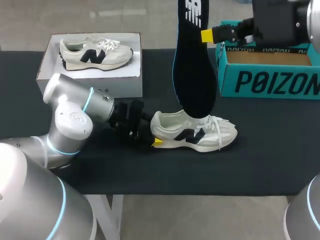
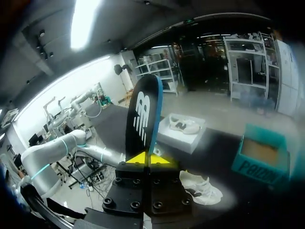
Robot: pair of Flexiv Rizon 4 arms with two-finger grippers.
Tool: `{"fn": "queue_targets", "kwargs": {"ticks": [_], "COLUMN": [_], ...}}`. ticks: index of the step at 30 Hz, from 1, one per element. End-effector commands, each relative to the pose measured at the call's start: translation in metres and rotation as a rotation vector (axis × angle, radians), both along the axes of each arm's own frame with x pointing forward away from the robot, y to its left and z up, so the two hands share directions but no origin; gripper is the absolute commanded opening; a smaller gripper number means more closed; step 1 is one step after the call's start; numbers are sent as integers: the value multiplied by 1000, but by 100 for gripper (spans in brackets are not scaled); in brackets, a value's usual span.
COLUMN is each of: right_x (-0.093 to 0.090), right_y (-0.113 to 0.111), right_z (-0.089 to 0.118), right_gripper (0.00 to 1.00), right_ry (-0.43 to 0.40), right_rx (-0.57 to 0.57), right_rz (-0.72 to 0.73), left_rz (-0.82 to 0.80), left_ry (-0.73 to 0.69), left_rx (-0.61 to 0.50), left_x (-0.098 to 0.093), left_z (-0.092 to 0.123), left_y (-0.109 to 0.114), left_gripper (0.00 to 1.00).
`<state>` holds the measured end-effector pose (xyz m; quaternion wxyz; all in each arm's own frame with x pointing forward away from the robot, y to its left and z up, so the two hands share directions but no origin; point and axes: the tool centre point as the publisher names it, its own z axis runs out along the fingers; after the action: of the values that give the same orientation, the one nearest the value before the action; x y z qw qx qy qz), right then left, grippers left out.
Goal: Take the shoe out of the shoebox, open the shoe tongue, remove and reinsert the insole, then place the shoe into the shoebox
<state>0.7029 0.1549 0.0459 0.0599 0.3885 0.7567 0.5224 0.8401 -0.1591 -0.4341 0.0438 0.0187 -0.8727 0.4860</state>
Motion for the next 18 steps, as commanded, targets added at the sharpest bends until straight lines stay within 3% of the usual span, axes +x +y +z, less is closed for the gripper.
{"fn": "queue_targets", "kwargs": {"ticks": [1, 6, 7, 8, 14, 18], "right_x": [1, 4, 5, 5, 11, 14], "right_y": [2, -2, -3, -3, -6, -9], "right_z": [-5, -6, -7, -8, -12, -1], "right_gripper": [0, 0, 0, 0, 0, 0], "right_ry": [-2, 4, 6, 10, 4, -65], "right_rx": [13, 21, 21, 21, 69, 198], "right_rz": [-21, -24, -24, -23, -11, 10], "left_rz": [-1, -1, -1, -1, -1, -1], "left_ry": [1, 1, 1, 1, 1, 1], "left_rx": [0, 0, 0, 0, 0, 0], "left_x": [0, 0, 0, 0, 0, 0], "left_z": [-1, -1, -1, -1, -1, -1], "left_y": [0, 0, 0, 0, 0, 0], "left_gripper": [0, 0, 68, 100, 100, 100]}}
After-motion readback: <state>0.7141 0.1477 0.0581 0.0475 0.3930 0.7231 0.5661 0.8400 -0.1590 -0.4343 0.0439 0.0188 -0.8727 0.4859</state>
